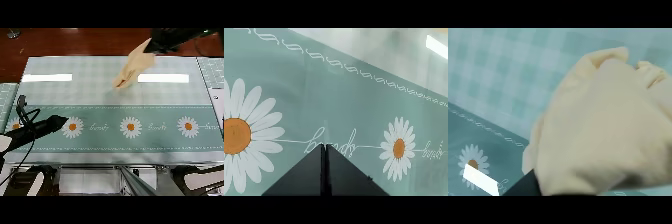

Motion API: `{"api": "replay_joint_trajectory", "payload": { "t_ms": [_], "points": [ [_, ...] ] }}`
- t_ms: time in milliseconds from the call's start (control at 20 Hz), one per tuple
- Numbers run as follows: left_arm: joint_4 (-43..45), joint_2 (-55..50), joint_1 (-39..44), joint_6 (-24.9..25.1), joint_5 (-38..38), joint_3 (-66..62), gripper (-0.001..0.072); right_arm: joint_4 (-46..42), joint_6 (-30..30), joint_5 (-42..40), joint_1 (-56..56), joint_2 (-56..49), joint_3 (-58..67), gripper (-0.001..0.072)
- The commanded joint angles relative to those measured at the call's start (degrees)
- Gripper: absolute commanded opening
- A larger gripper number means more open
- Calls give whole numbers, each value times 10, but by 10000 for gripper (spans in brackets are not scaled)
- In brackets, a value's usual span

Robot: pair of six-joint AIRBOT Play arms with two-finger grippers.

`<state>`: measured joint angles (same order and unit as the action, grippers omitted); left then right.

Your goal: Fold the shirts.

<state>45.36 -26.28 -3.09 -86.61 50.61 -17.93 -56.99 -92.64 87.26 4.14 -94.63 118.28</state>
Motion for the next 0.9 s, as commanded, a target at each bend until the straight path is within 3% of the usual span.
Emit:
{"api": "replay_joint_trajectory", "payload": {
  "t_ms": [0,200,600,850],
  "points": [
    [0,0,0,2,12,0,30,-52,-42,76,-76,36,19,17],
    [0,0,0,5,13,0,30,-96,-65,145,-184,88,-7,15],
    [0,0,0,22,9,0,30,-209,-71,144,-382,269,-257,16],
    [0,0,0,22,3,0,30,-391,-95,128,-523,421,-460,16]
  ]
}}
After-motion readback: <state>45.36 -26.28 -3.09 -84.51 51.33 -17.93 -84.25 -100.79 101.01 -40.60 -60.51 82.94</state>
